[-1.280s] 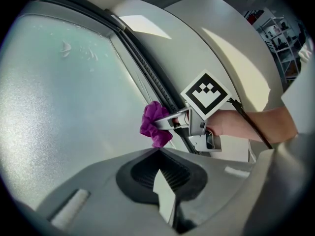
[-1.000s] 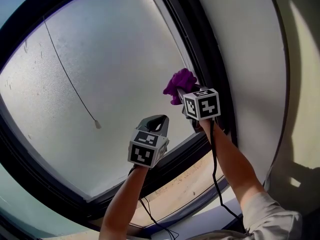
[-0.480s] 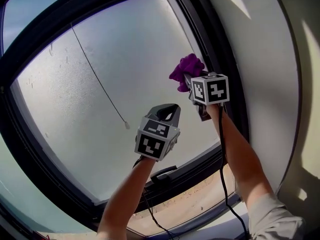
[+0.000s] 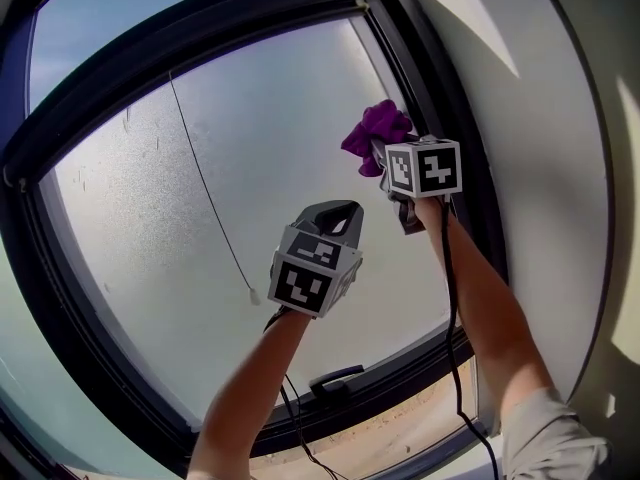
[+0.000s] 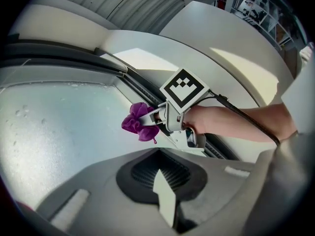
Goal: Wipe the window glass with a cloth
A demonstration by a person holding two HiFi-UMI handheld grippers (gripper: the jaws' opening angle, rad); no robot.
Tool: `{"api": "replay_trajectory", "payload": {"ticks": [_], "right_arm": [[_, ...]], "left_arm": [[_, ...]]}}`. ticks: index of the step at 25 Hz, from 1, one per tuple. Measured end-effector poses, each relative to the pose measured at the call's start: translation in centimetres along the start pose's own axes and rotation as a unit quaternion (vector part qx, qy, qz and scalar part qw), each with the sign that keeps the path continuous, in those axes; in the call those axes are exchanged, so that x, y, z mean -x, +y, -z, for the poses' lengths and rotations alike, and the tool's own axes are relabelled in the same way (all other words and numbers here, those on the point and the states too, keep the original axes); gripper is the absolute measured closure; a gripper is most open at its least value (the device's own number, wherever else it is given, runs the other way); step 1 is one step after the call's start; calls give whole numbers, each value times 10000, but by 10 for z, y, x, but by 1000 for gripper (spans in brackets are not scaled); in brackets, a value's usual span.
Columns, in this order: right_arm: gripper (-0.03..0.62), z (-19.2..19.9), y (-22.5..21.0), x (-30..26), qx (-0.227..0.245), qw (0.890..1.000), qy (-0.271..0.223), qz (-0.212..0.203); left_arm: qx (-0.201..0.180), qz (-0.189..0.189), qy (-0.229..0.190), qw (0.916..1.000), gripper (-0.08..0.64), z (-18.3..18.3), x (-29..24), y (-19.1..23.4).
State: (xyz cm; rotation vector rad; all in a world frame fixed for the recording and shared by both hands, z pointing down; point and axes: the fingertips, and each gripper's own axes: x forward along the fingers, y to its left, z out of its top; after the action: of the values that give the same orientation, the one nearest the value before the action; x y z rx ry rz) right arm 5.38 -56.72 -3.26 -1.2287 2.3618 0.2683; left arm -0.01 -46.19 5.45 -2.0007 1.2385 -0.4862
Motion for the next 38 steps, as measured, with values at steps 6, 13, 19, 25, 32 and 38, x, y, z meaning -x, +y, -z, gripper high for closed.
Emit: {"api": "replay_trajectory", "payload": {"ticks": [6,13,19,25,32,38], "right_arm": [[483,-46,3,-23,20,9998,-204,-48],[483,-93,1,-47,-164,9993,-310,-131],[483,-134,2,-68,-209,9985,-505,-69],[482,-164,2,-84,-159,9979,-627,-94],[482,-176,1,-92,-221,9968,-707,-291],[482,-170,16,-58,-310,9937,-937,-531]], "left_arm": [[-287,-129,-60,9995,558,-21,-1,25],[-569,-419,-110,9974,558,-56,6,59],[-677,-546,-154,9961,558,-72,12,77],[-696,-626,-175,9955,558,-81,15,87],[-574,-589,-213,9964,558,-82,21,84],[-424,-554,-330,9970,558,-76,34,69]]}}
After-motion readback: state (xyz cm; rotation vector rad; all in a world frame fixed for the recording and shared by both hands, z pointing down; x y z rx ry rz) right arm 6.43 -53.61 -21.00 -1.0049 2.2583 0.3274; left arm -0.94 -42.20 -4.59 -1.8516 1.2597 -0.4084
